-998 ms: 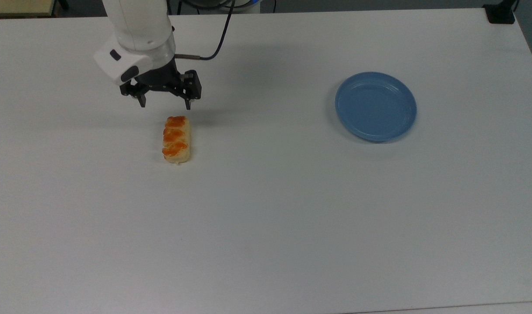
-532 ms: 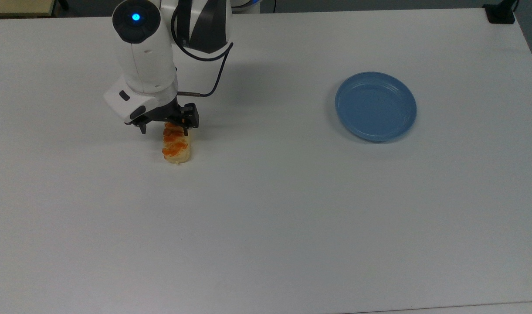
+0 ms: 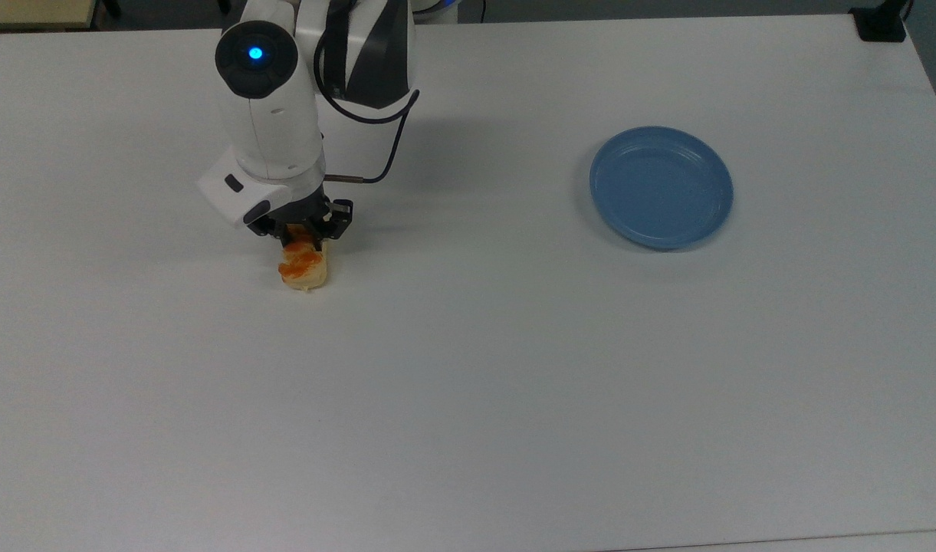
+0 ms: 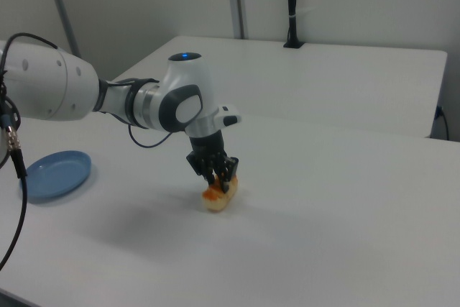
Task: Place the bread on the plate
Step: 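Close the gripper on the bread roll, then lift the bread roll and carry it over the blue plate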
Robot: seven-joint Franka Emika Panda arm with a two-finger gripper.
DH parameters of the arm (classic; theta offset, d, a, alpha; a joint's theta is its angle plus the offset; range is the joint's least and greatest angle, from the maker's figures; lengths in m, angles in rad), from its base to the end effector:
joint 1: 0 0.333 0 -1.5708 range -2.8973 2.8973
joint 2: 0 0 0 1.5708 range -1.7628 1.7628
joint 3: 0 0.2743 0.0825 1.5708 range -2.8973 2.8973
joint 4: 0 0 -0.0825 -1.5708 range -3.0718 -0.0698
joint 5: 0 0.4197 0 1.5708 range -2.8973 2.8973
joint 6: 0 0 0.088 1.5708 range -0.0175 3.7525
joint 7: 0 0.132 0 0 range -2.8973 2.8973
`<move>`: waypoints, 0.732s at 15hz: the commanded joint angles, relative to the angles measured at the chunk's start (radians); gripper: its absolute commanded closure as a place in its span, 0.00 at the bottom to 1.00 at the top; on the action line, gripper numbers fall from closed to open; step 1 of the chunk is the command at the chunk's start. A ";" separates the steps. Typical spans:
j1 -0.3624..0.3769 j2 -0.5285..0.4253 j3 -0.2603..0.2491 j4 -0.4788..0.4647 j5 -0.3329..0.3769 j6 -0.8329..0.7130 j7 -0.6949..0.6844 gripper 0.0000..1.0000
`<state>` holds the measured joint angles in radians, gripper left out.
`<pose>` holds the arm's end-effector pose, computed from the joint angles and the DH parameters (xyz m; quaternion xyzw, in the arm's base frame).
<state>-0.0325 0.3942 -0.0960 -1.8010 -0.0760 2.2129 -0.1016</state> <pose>0.6551 -0.0870 0.2471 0.9987 0.0129 0.0037 0.0498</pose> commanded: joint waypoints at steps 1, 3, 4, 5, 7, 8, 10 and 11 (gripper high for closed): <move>0.013 -0.093 0.056 0.000 -0.004 -0.094 0.094 0.77; 0.016 -0.165 0.114 0.006 -0.004 -0.214 0.095 0.77; 0.016 -0.199 0.154 0.006 -0.004 -0.257 0.095 0.77; 0.016 -0.227 0.192 0.006 -0.004 -0.289 0.097 0.77; 0.026 -0.258 0.271 0.006 0.002 -0.344 0.155 0.77; 0.043 -0.258 0.306 0.006 0.002 -0.349 0.221 0.77; 0.072 -0.247 0.370 0.006 0.001 -0.351 0.334 0.77; 0.082 -0.238 0.401 0.006 0.002 -0.349 0.377 0.77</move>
<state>0.0139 0.1437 0.2342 -1.7712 -0.0741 1.8624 0.1421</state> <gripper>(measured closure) 0.762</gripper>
